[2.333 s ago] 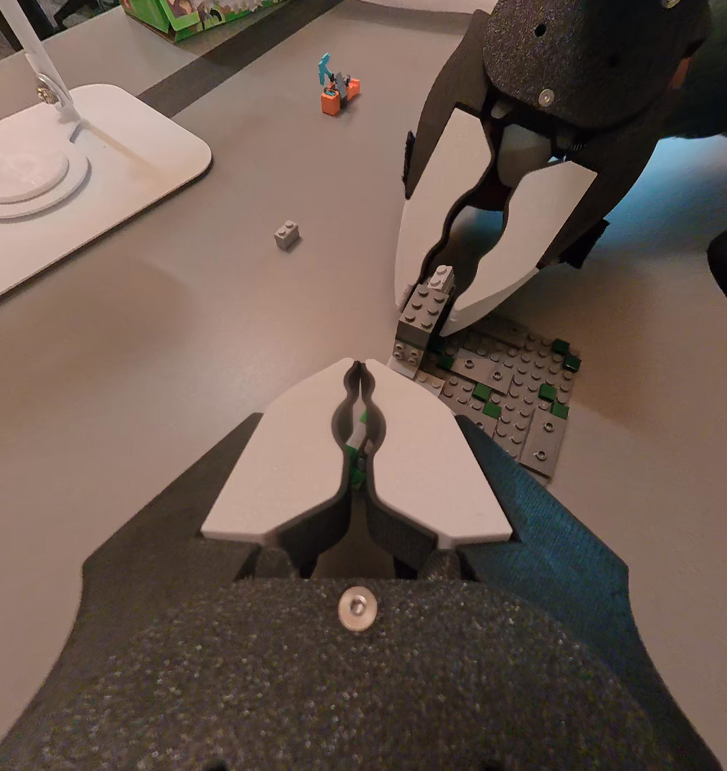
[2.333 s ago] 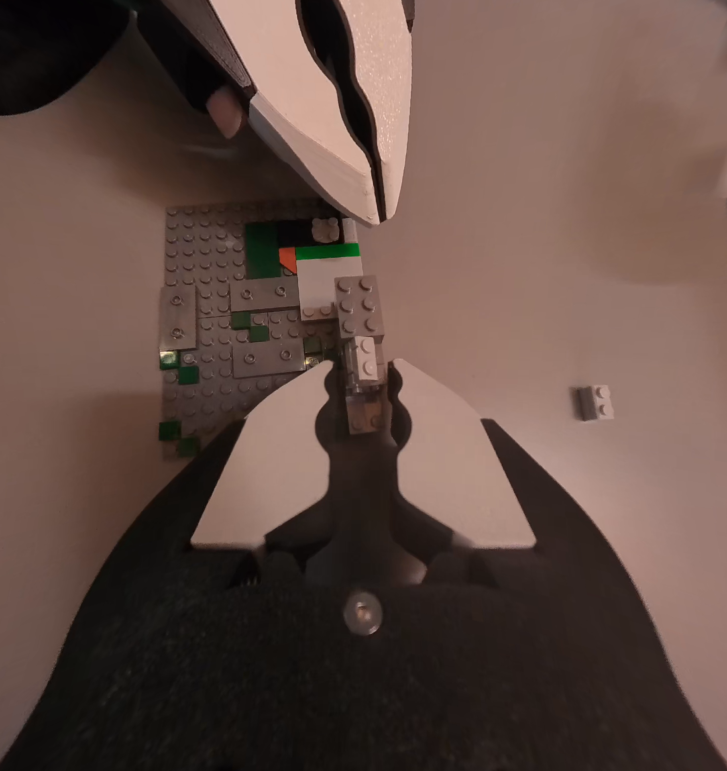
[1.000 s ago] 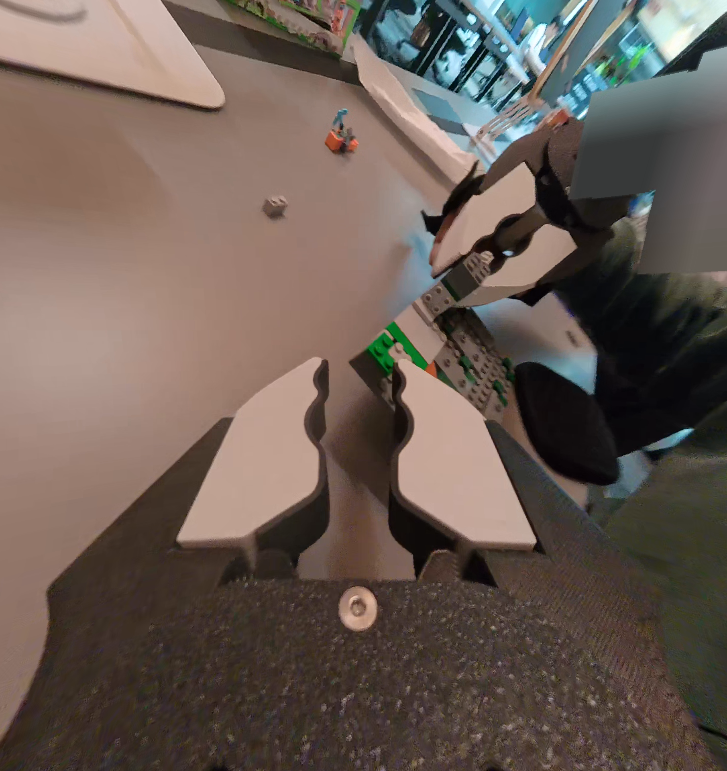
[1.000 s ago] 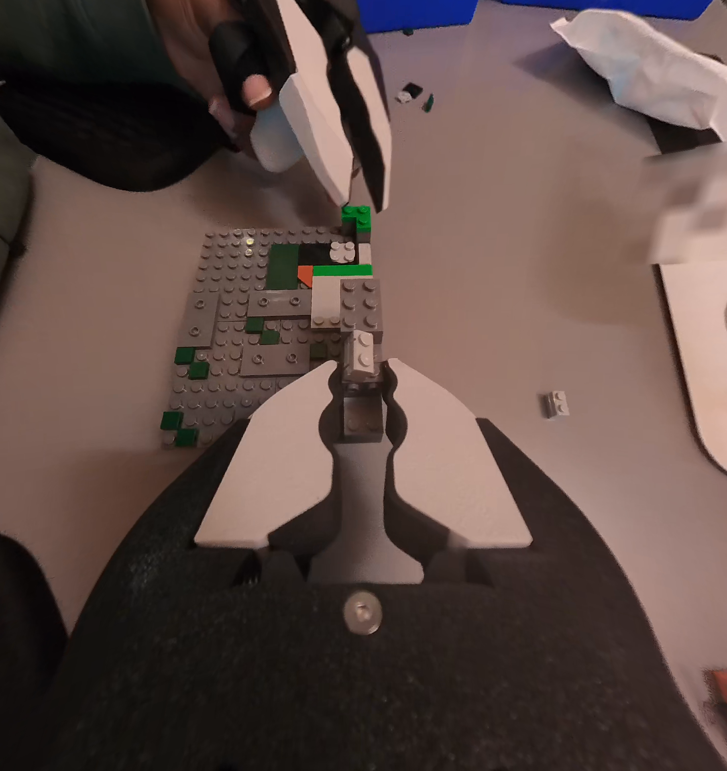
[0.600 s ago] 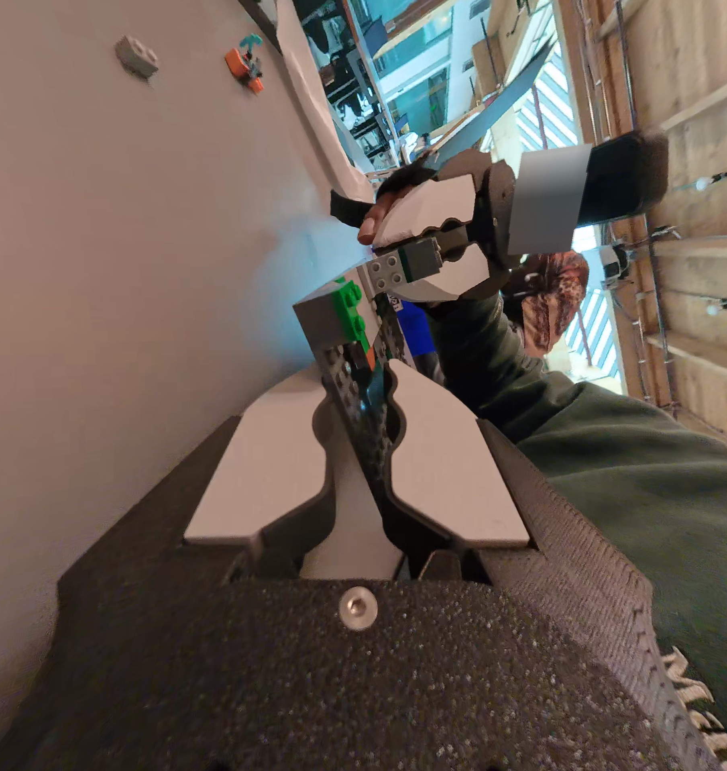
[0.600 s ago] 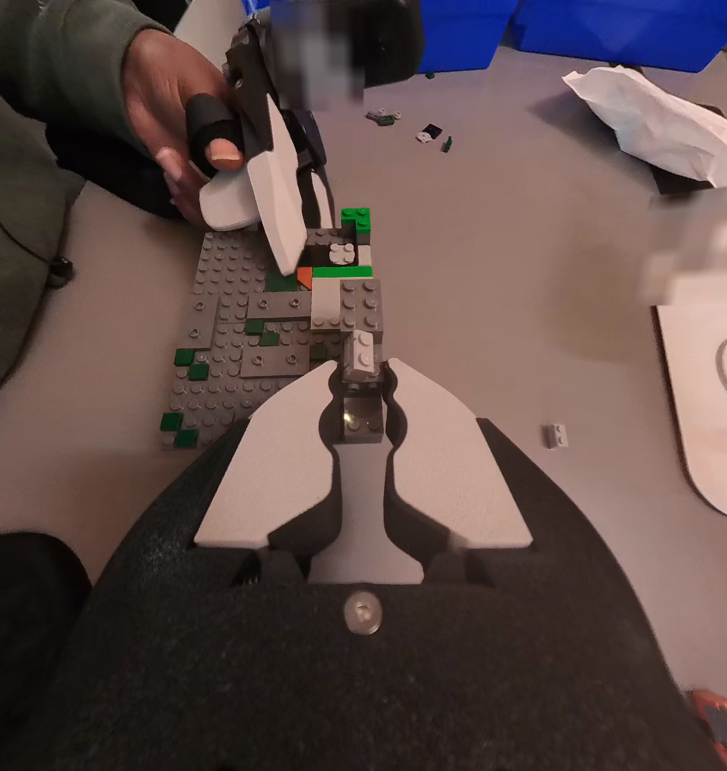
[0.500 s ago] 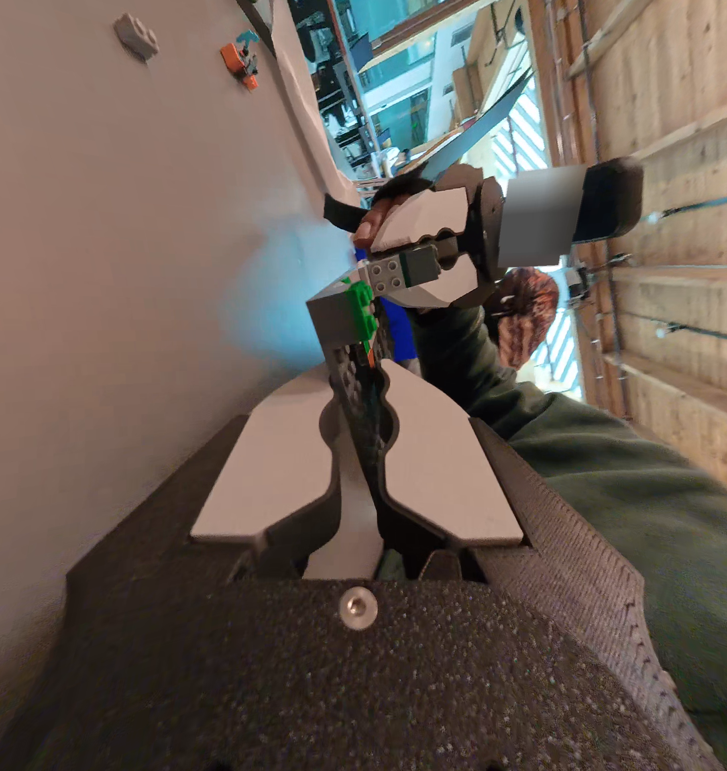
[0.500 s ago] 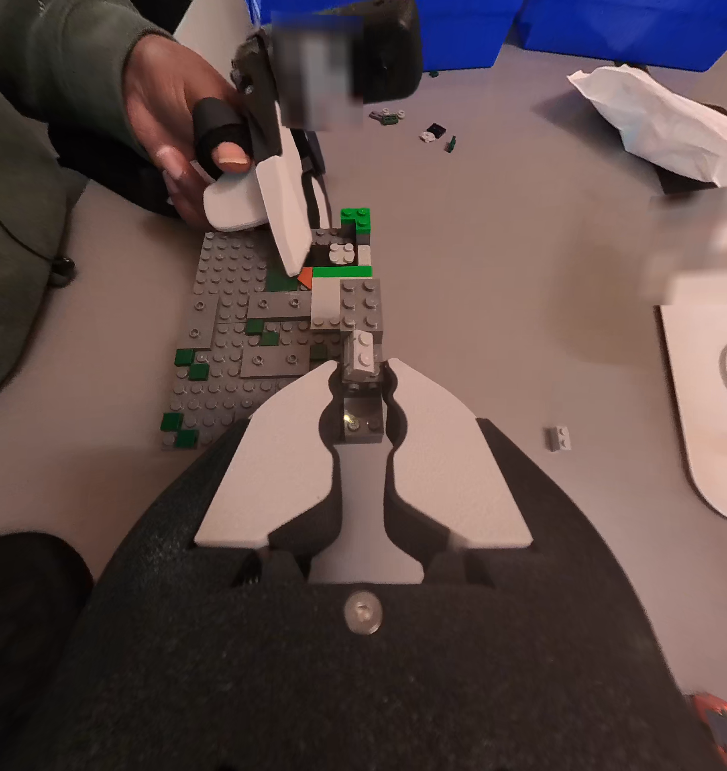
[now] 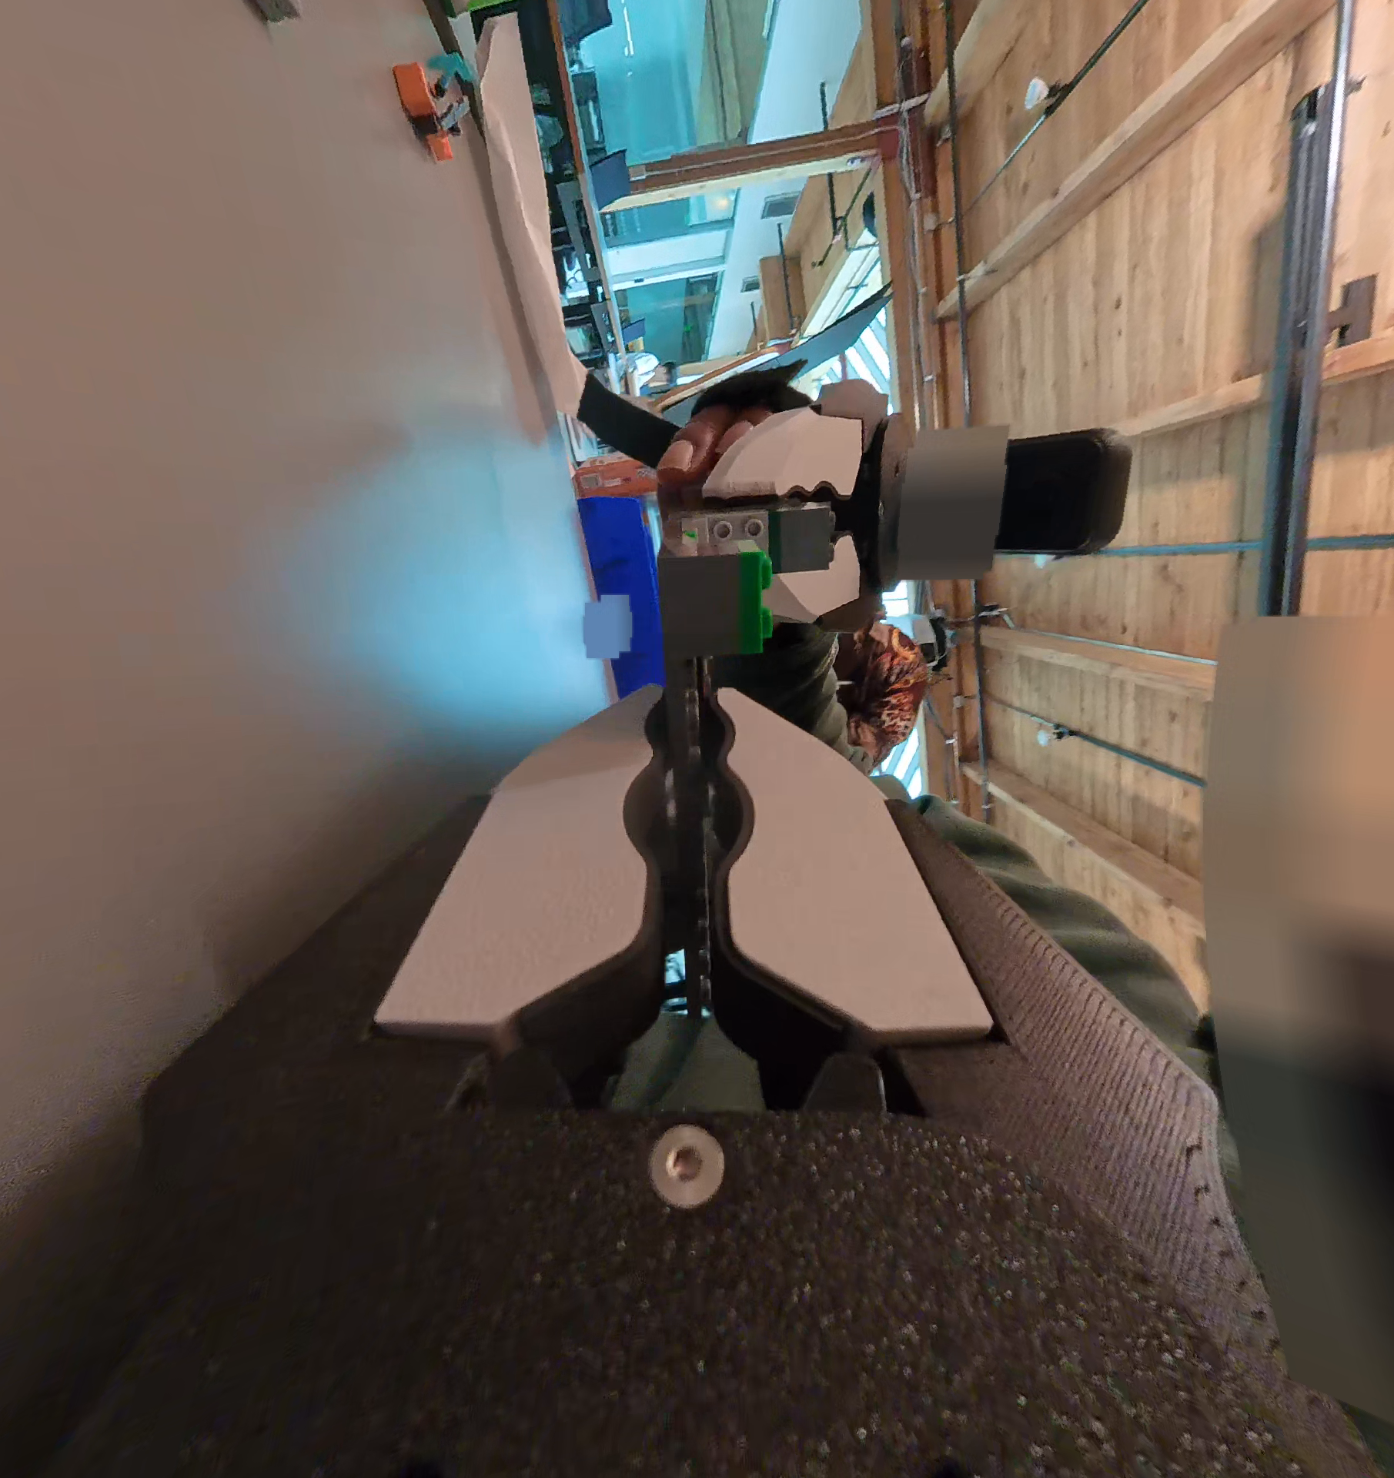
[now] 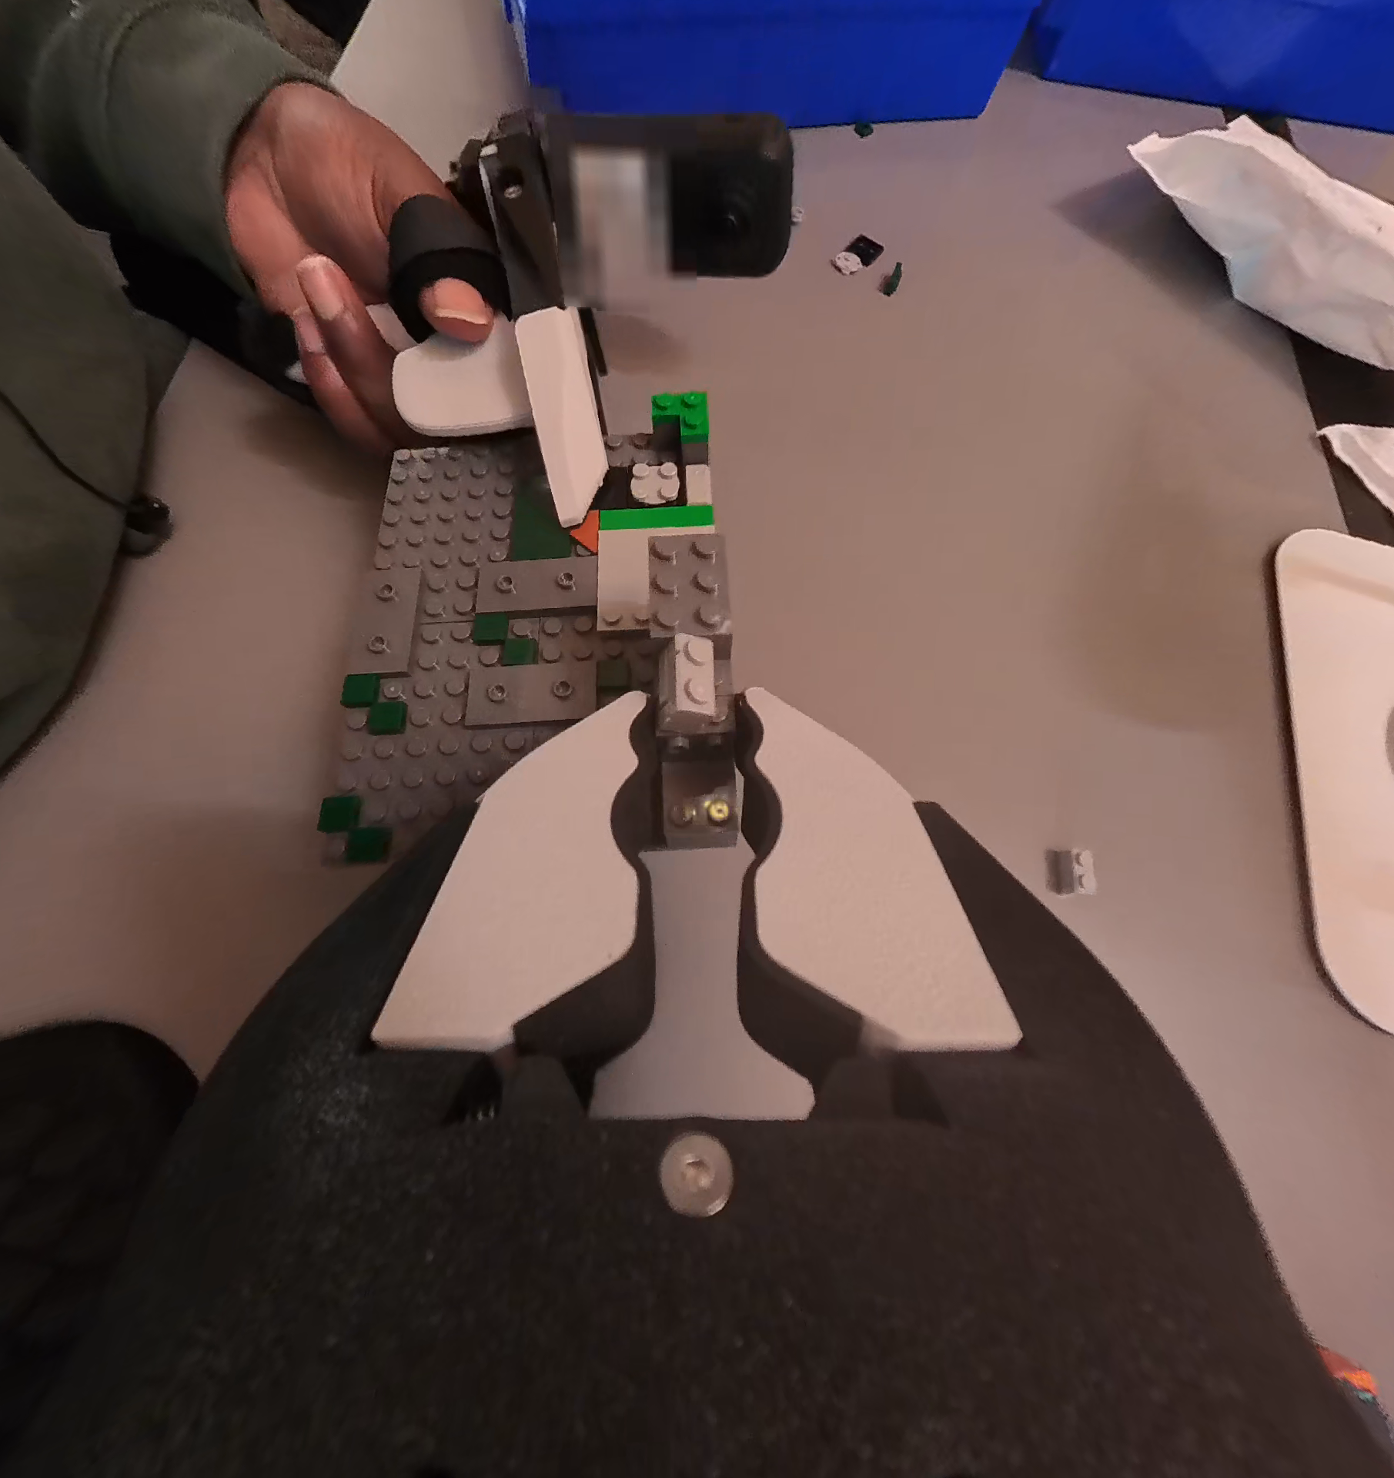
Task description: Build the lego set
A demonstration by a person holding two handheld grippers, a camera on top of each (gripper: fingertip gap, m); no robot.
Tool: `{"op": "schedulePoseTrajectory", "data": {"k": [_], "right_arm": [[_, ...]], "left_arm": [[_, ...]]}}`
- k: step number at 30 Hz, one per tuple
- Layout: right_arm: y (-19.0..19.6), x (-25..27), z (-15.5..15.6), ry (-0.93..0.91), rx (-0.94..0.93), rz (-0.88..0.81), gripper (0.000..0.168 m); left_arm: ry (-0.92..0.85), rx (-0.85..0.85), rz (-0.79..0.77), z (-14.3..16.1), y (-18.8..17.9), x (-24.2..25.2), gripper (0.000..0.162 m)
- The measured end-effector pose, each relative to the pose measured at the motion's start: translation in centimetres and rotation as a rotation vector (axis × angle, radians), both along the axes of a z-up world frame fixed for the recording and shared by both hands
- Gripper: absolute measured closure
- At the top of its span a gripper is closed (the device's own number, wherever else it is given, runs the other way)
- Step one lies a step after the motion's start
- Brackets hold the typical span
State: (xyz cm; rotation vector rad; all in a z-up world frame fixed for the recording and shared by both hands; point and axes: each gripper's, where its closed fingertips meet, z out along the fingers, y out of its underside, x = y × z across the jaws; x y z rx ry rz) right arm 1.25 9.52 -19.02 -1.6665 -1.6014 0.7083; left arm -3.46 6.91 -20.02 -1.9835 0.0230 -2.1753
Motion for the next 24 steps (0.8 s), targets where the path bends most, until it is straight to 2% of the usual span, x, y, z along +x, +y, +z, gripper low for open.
{"op": "schedulePoseTrajectory", "data": {"k": [9, 14, 16, 19, 24], "right_arm": [[0.3, 0.3, 1.1, -0.007, -0.057, -0.009, 0.136], [-0.6, 1.6, 2.1, 0.019, -0.400, 0.046, 0.123], [-1.1, 2.1, 2.5, 0.002, -0.550, 0.104, 0.120], [-2.1, 2.1, 2.2, -0.070, -0.766, 0.180, 0.105], [-4.3, 1.0, 1.8, -0.163, -0.988, 0.320, 0.099]], "left_arm": [[-0.018, -0.046, 0.038, -0.3, 0.3, -0.7, 0.155], [0.008, 0.001, -0.011, -0.2, -0.6, -0.6, 0.155], [0.013, 0.026, -0.044, 0.0, -1.3, -0.4, 0.155], [0.020, 0.052, -0.075, 0.2, -2.0, -0.1, 0.156], [0.046, 0.084, -0.097, 0.0, -2.9, -0.2, 0.156]]}}
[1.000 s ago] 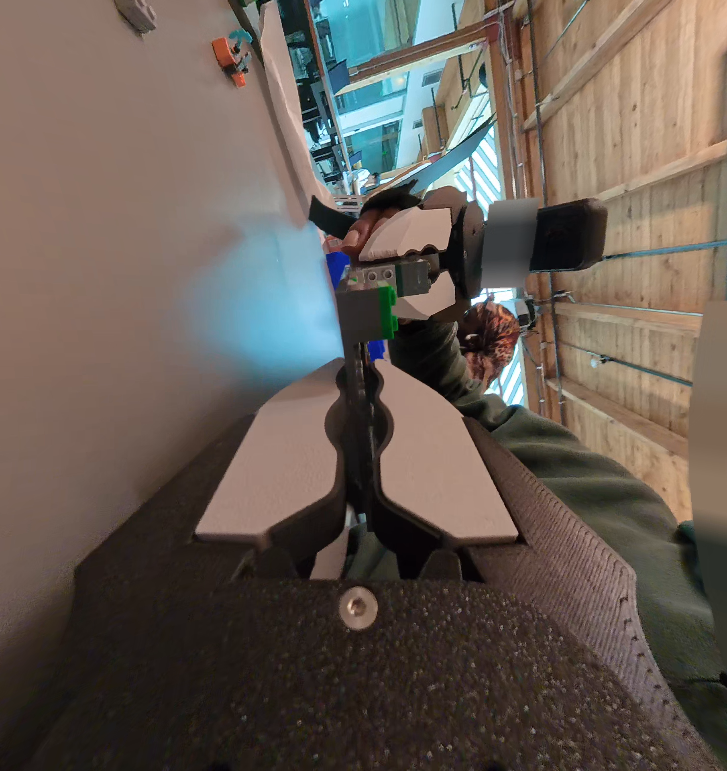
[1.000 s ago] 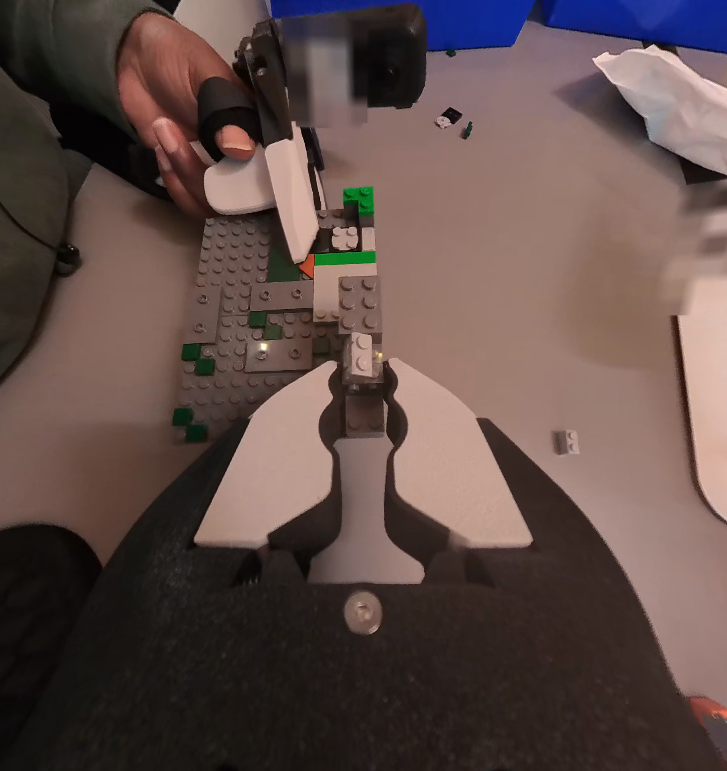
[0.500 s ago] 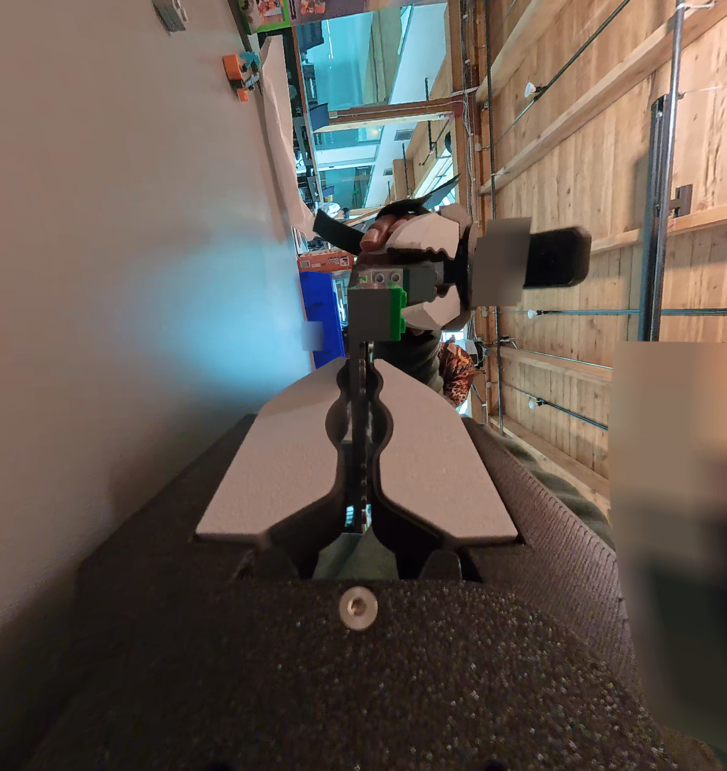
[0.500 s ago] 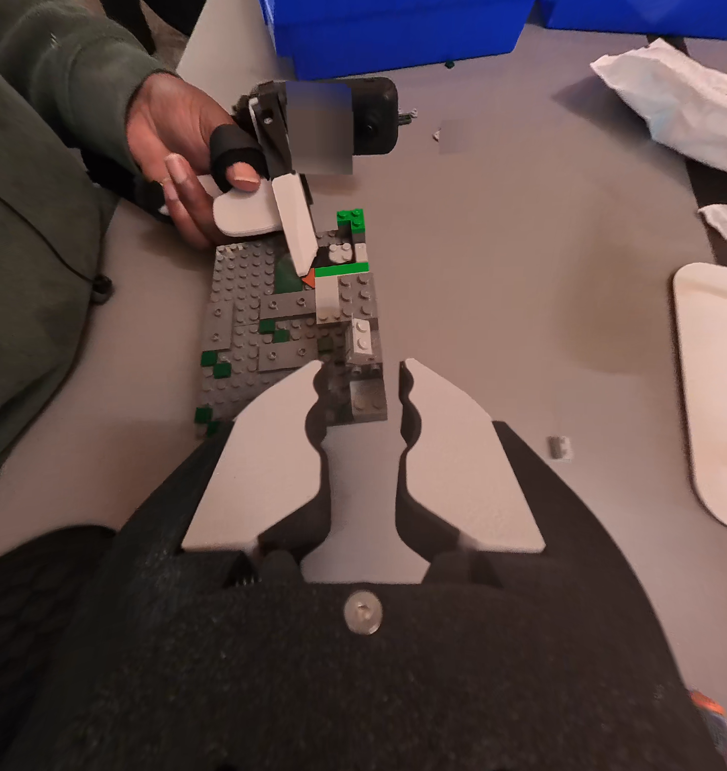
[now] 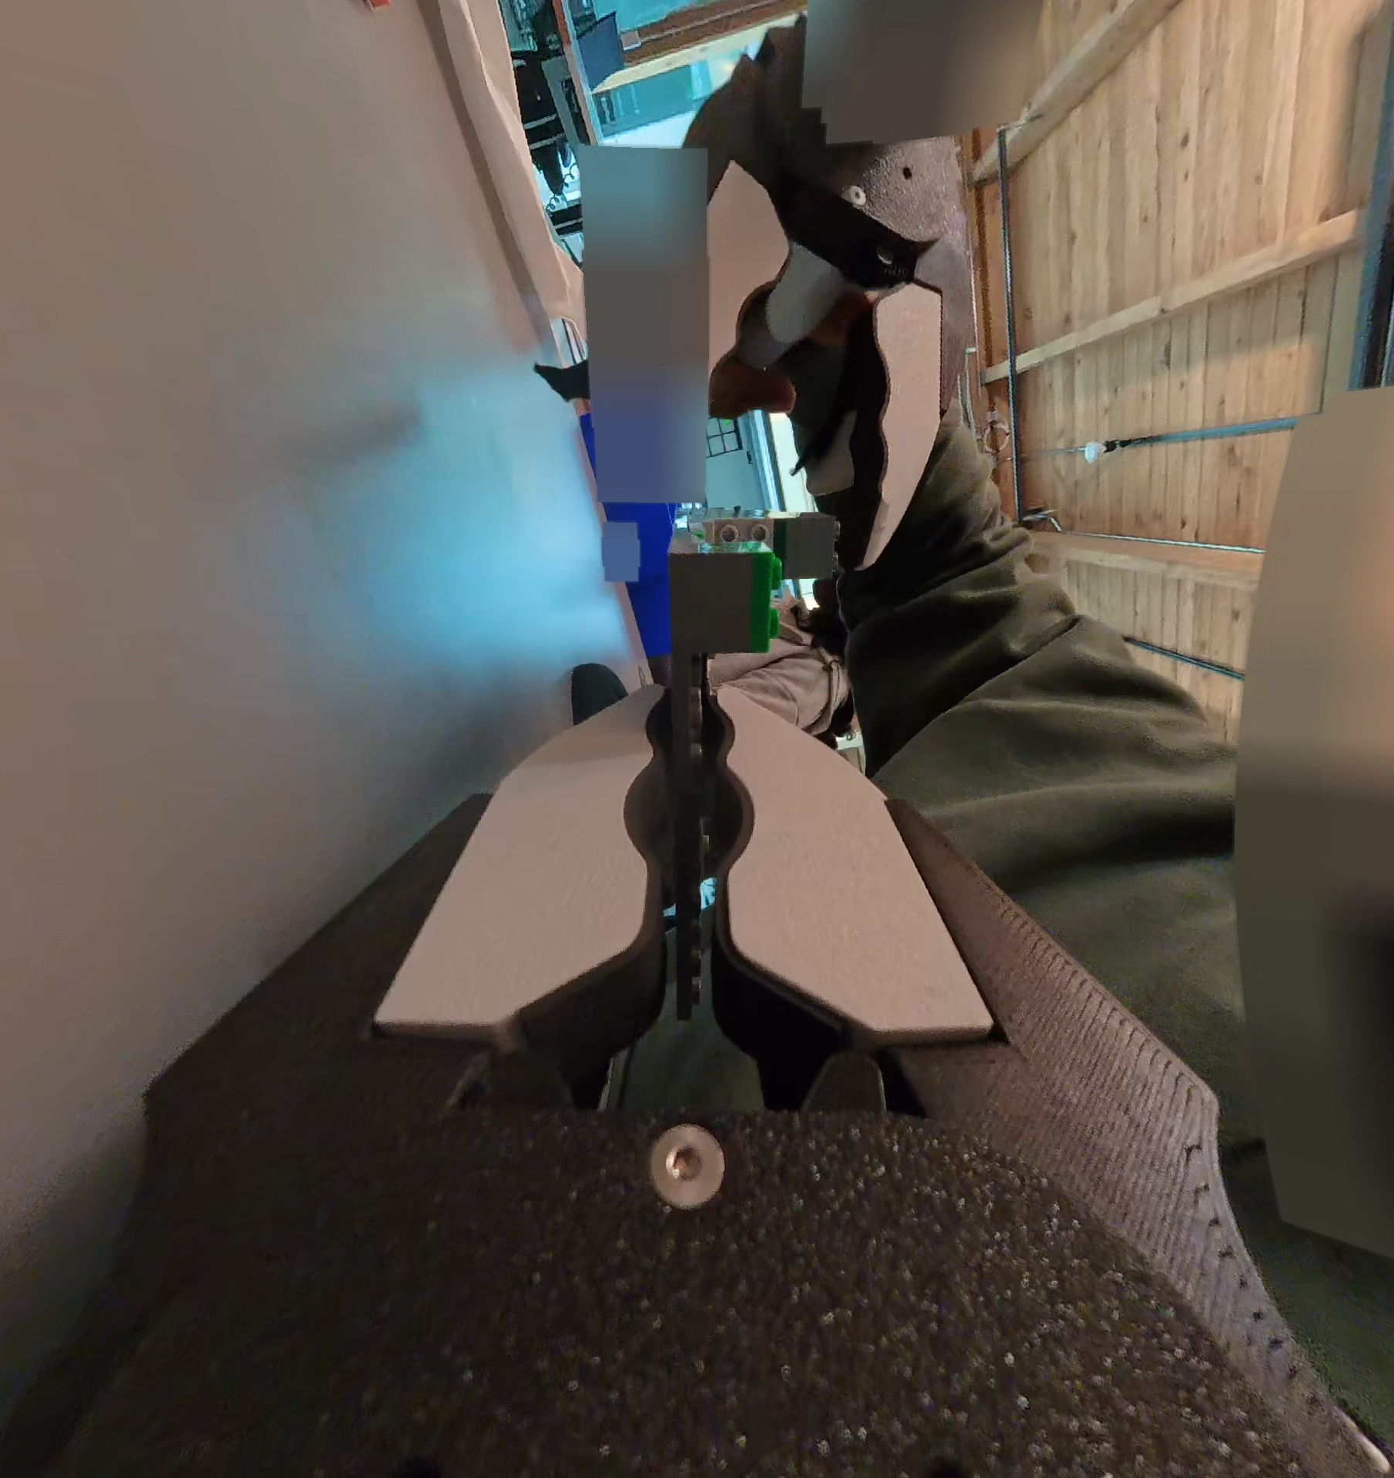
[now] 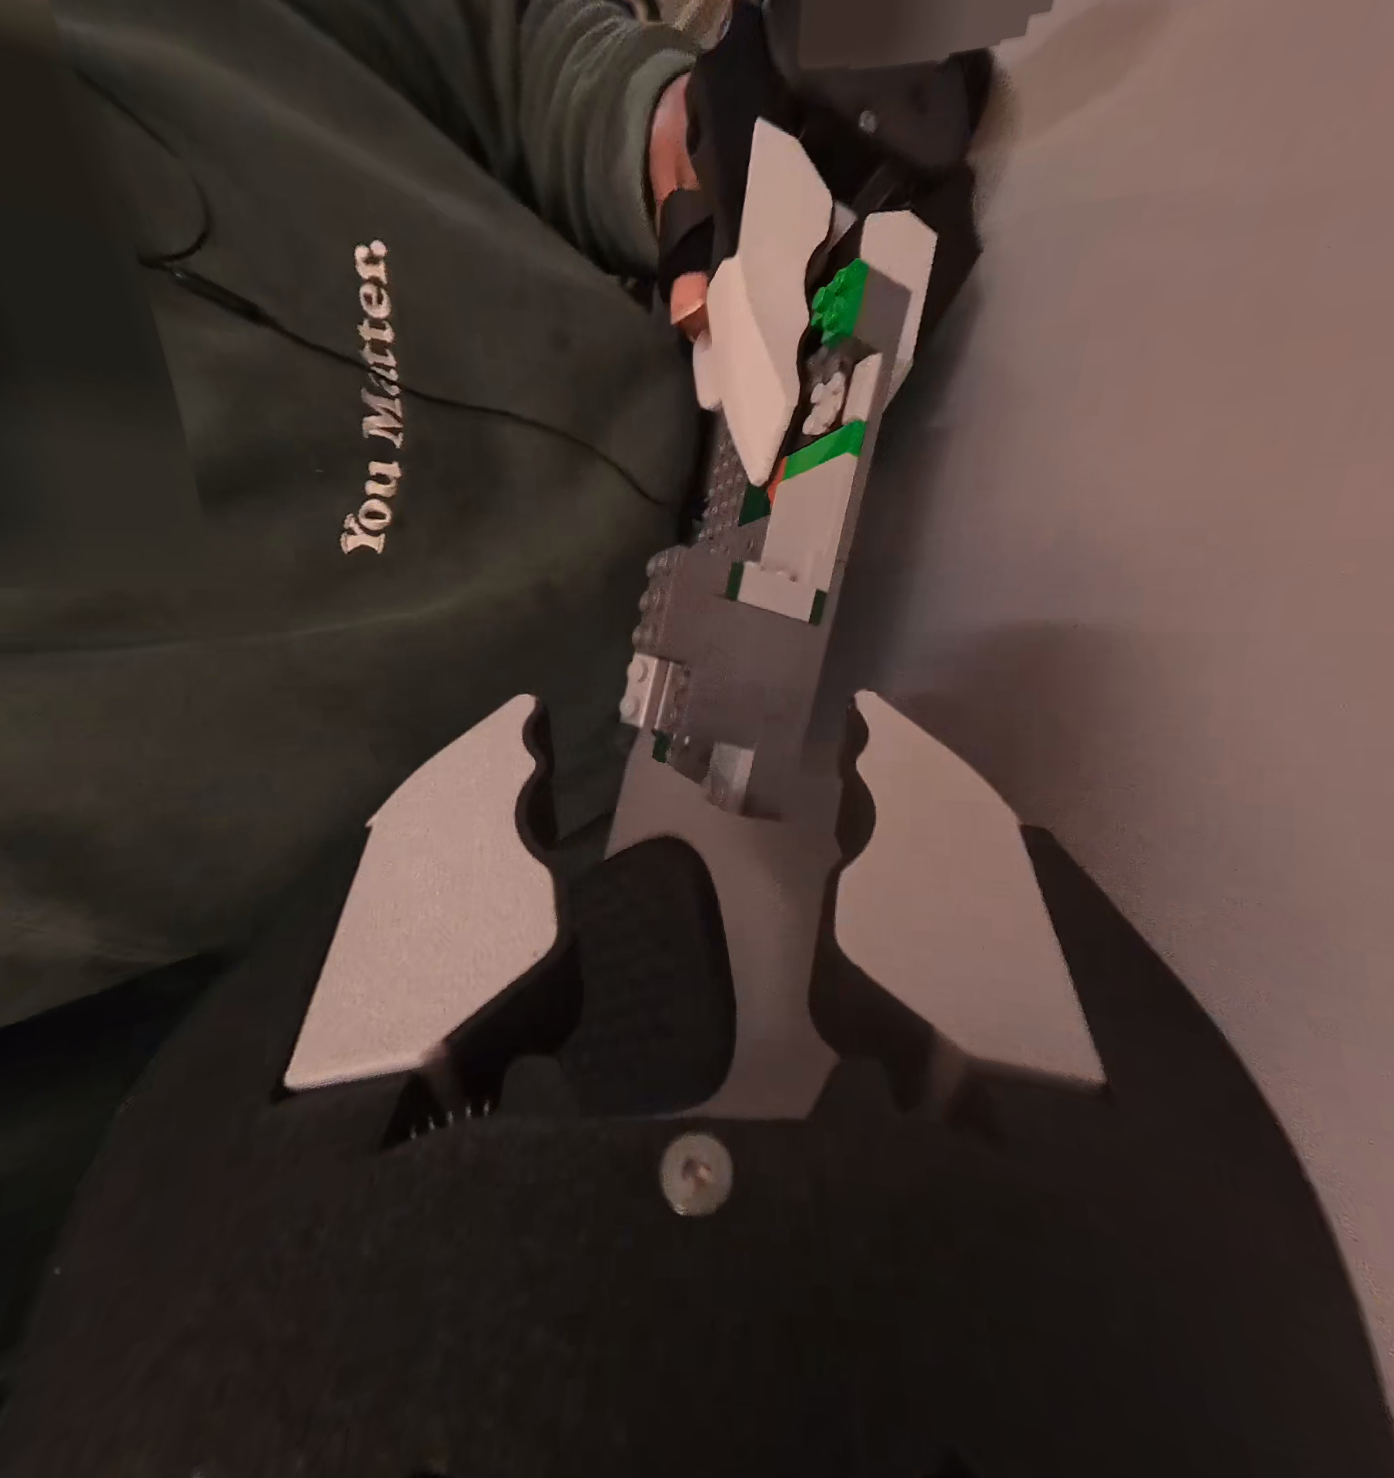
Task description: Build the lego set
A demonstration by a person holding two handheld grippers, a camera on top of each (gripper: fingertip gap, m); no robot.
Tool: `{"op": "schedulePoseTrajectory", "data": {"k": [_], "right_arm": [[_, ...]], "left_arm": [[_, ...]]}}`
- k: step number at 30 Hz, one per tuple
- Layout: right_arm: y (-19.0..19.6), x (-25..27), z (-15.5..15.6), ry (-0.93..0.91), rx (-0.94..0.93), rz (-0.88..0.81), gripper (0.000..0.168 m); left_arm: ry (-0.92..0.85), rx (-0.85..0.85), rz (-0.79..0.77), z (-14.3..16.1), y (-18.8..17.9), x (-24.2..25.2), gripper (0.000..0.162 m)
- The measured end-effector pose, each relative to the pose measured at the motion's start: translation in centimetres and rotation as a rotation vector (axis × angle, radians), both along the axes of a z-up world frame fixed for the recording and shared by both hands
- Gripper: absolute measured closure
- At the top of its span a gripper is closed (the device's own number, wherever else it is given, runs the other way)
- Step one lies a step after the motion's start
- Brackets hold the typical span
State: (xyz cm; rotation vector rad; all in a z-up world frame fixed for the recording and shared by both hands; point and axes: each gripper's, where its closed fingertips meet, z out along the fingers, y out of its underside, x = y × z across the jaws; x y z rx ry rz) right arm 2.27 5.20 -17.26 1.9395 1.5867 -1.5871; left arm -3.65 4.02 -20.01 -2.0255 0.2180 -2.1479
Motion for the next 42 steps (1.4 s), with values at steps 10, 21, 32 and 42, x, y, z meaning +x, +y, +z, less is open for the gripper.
{"op": "schedulePoseTrajectory", "data": {"k": [10, 21, 32, 42], "right_arm": [[-1.3, -0.5, -1.2, -0.074, -0.142, 0.132, 0.109], [-2.1, -0.6, -1.0, -0.062, -0.099, 0.157, 0.115], [-2.5, -0.8, -0.7, -0.042, -0.039, 0.152, 0.113], [-2.7, -1.1, 0.6, 0.026, -0.091, 0.128, 0.115]], "left_arm": [[0.007, 0.042, -0.003, 0.1, -0.1, 0.0, 0.156], [-0.017, 0.022, -0.024, 0.4, -0.6, -0.1, 0.156], [-0.059, -0.006, -0.015, 0.9, -1.1, -0.1, 0.155], [-0.070, 0.076, -0.021, 1.9, -1.4, -0.4, 0.155]]}}
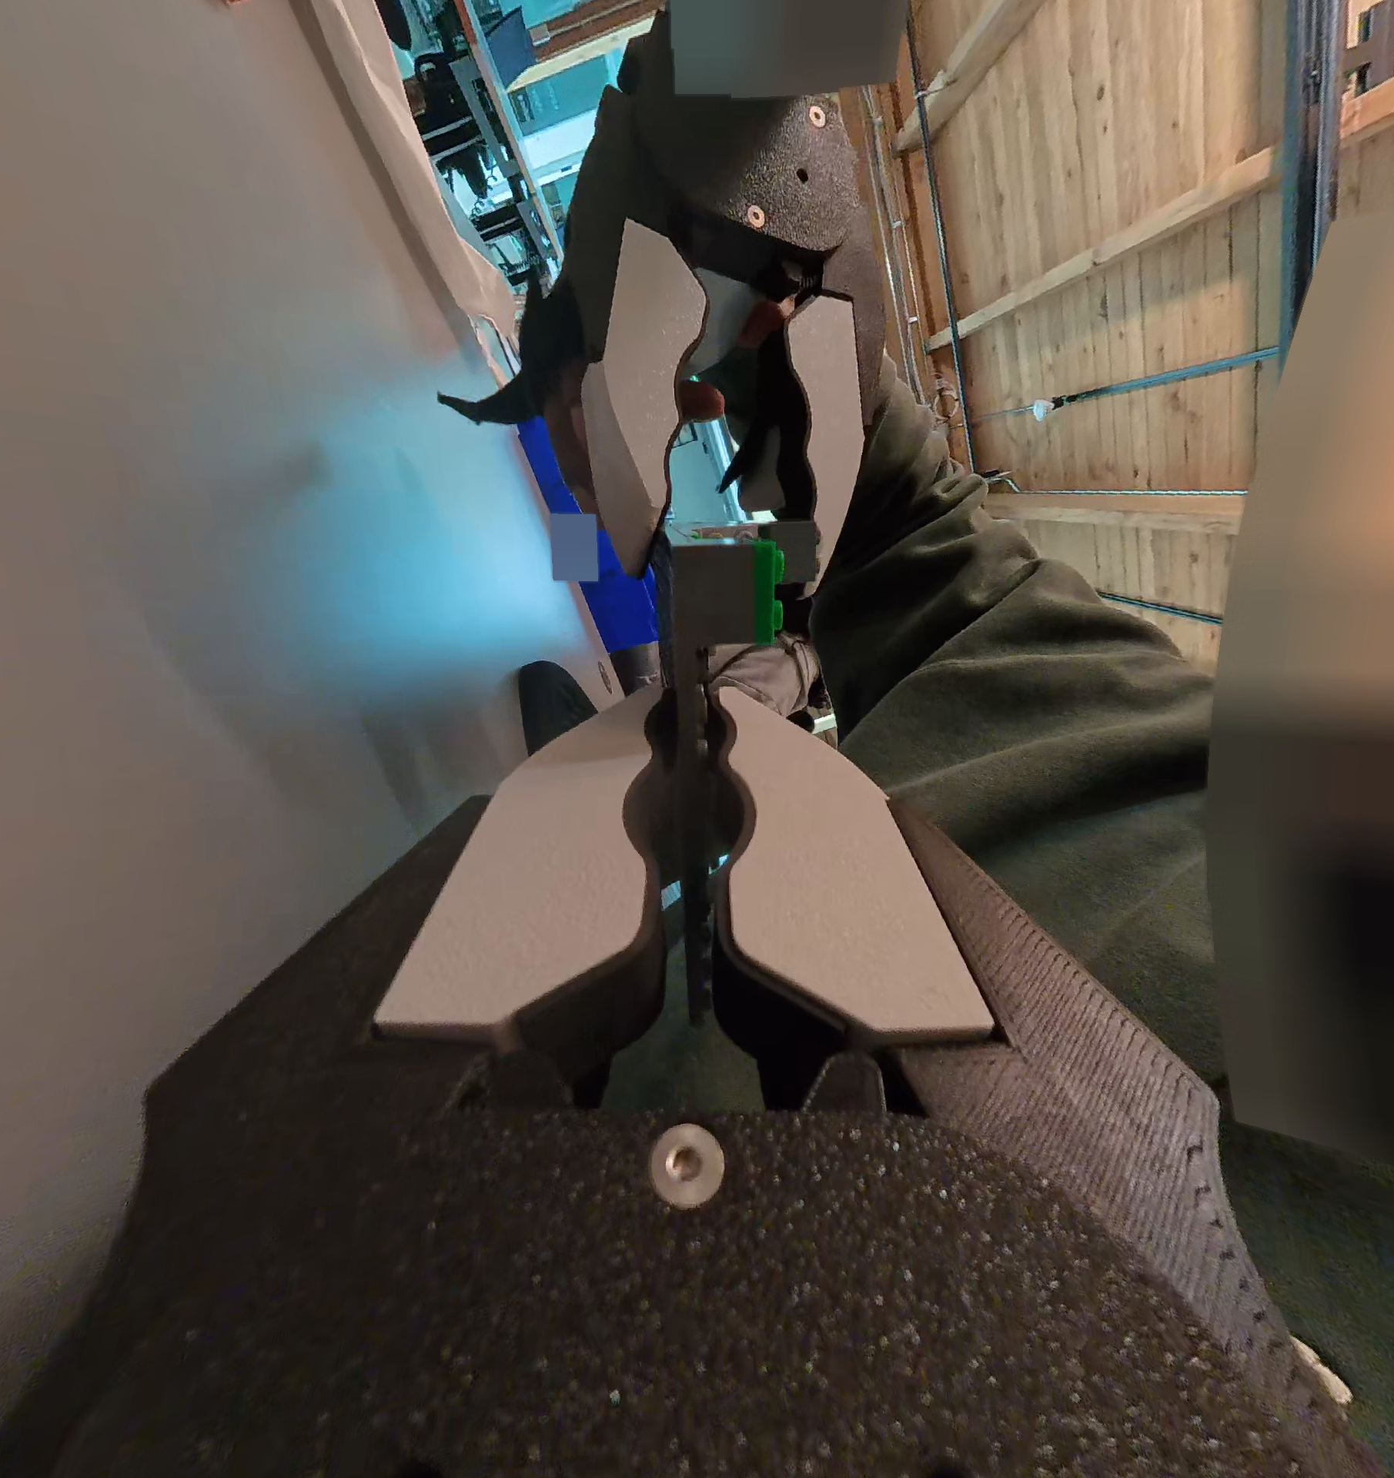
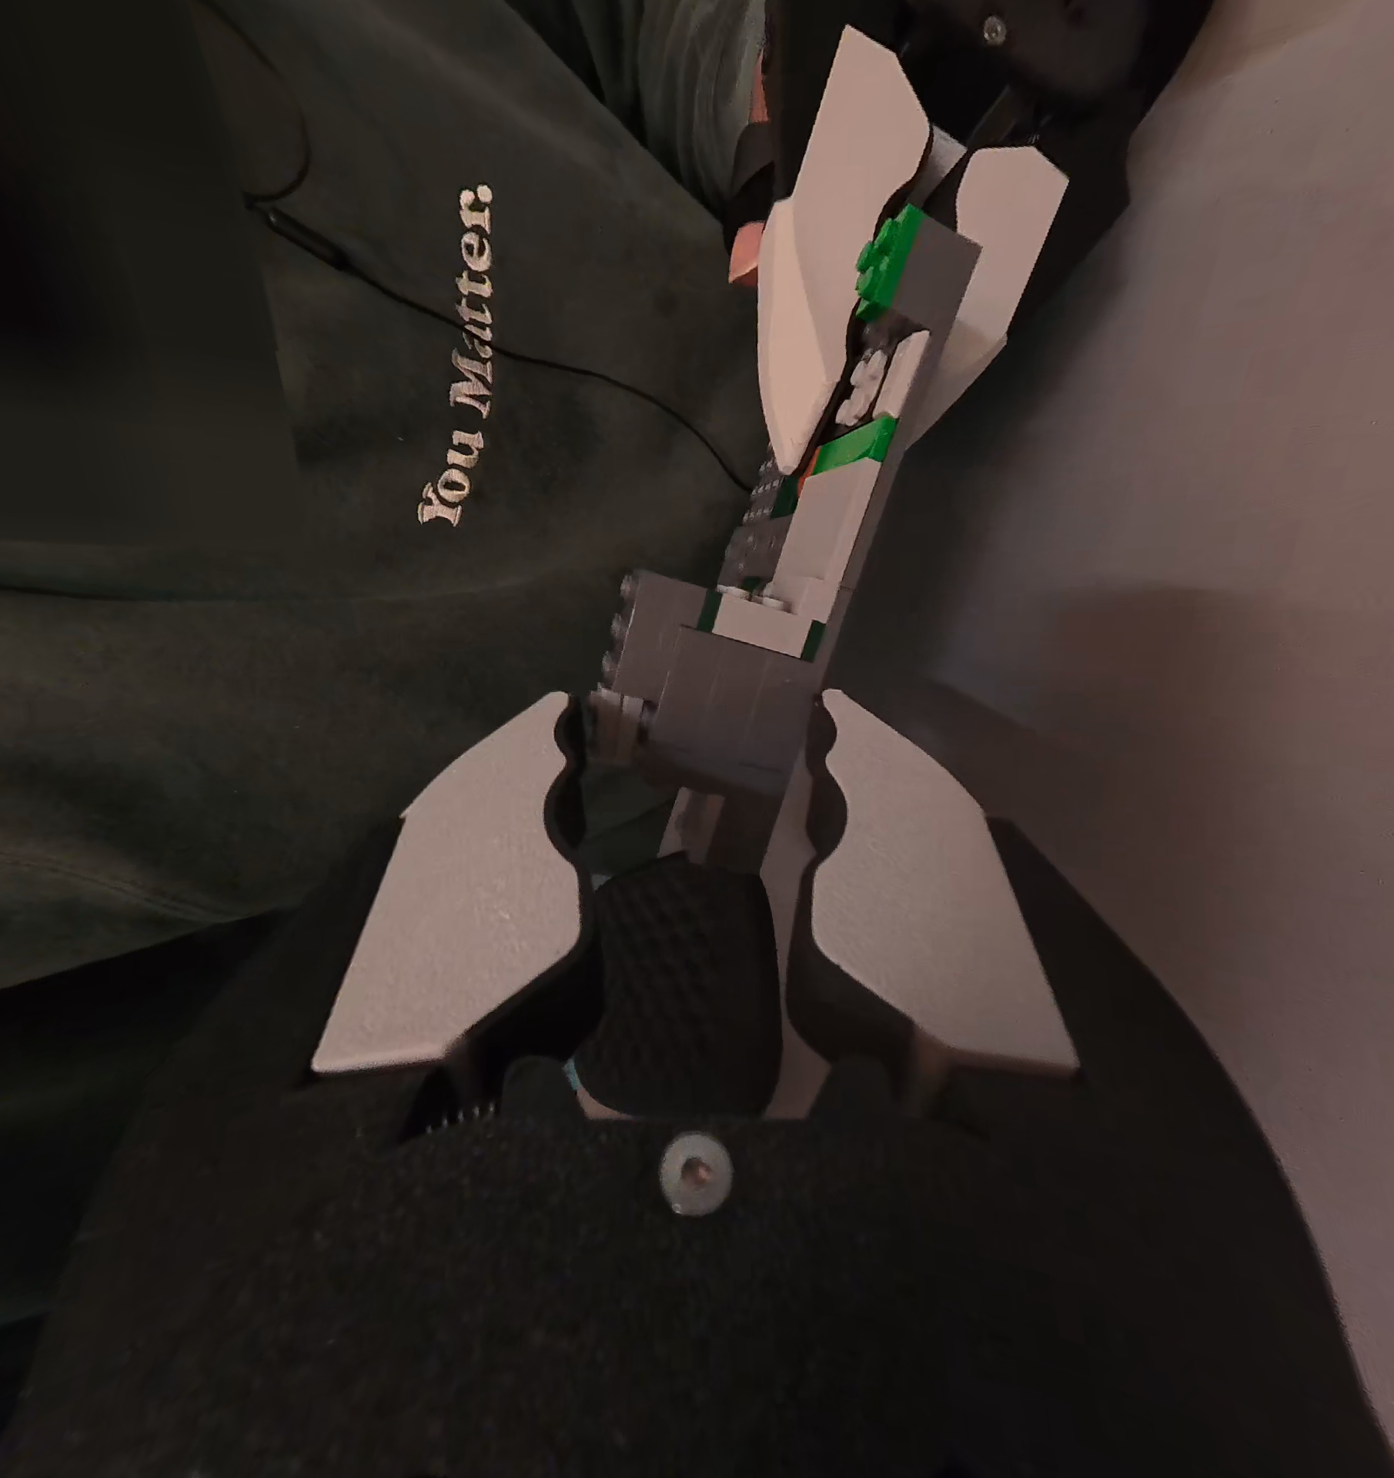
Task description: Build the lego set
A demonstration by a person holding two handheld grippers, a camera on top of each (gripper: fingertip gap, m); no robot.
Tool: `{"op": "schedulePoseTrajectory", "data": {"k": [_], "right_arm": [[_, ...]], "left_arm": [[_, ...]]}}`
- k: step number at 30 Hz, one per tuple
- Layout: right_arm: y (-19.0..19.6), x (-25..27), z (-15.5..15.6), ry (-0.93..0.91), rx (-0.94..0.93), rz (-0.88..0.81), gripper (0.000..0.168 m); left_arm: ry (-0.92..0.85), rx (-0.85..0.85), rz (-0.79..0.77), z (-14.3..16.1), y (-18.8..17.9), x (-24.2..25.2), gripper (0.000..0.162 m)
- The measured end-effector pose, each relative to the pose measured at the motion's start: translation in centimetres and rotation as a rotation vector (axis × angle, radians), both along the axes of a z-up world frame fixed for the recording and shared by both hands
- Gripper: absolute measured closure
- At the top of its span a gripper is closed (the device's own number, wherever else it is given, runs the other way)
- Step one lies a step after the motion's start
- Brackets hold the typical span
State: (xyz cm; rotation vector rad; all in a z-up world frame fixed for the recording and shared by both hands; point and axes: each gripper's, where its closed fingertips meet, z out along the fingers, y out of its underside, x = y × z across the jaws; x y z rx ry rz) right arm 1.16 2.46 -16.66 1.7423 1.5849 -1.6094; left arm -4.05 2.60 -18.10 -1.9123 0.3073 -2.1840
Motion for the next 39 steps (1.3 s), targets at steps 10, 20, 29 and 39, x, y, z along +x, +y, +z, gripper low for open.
{"op": "schedulePoseTrajectory", "data": {"k": [10, 20, 29, 39], "right_arm": [[-0.3, -0.4, -0.7, 0.016, 0.082, -0.012, 0.117], [-0.9, -0.6, -0.7, 0.025, 0.164, -0.014, 0.118], [-0.9, -1.4, 0.5, 0.040, 0.091, -0.089, 0.115], [2.5, -0.1, 2.2, 0.151, 0.341, -0.355, 0.110]], "left_arm": [[0.018, 0.020, 0.023, 0.0, -0.3, -0.4, 0.153], [-0.018, 0.039, 0.010, 0.5, -0.8, -0.6, 0.152], [-0.017, 0.053, 0.032, 0.6, -0.4, -1.1, 0.155], [-0.025, -0.063, 0.100, -0.1, 1.1, -1.6, 0.156]]}}
